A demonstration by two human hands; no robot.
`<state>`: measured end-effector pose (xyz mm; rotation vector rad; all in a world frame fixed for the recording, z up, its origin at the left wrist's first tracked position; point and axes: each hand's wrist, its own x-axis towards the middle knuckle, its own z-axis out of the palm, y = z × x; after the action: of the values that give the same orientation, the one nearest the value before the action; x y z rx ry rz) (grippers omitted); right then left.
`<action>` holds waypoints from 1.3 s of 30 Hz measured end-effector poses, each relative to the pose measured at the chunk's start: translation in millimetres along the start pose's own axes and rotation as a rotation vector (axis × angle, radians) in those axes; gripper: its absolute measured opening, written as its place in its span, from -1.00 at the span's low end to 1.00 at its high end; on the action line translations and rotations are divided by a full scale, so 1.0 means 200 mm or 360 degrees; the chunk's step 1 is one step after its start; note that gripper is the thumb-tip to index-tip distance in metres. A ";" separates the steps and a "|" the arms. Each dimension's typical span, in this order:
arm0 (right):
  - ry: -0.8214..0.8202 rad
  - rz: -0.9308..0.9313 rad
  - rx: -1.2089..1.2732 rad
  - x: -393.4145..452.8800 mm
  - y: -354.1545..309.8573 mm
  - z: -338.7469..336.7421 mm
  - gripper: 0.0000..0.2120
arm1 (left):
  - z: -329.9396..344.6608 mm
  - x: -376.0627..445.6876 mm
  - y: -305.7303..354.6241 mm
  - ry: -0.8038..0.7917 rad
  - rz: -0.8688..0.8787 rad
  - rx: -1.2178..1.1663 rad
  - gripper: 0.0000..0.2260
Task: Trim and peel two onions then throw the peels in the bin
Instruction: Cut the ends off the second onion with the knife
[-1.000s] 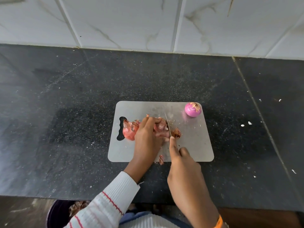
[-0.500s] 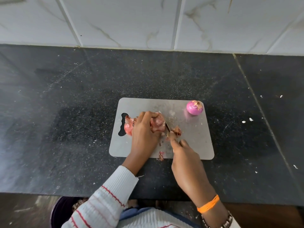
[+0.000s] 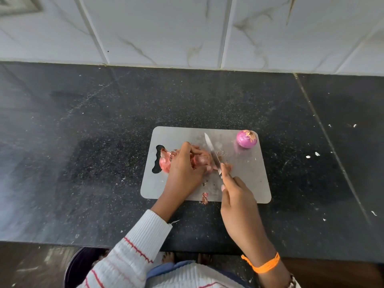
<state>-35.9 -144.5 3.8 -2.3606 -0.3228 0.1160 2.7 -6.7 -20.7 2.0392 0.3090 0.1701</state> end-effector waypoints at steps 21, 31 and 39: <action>-0.0430 0.0182 -0.0521 0.00 -0.10 -0.04 -0.37 | 0.04 -0.07 -0.02 0.0174 0.0331 0.0264 -0.57; -0.0266 0.0115 -0.0471 0.04 0.03 0.07 -0.29 | 0.01 -0.04 -0.03 0.0084 -0.0072 -0.0160 -0.57; 0.0203 0.0204 0.0524 0.11 0.12 0.03 -0.53 | -0.06 -0.04 0.06 -0.0138 -0.0757 -0.1739 -0.70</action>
<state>-10.5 -151.9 -16.9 -2.0487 -0.0818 0.0724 -6.0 -4.0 -3.7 0.8583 0.4974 -0.0508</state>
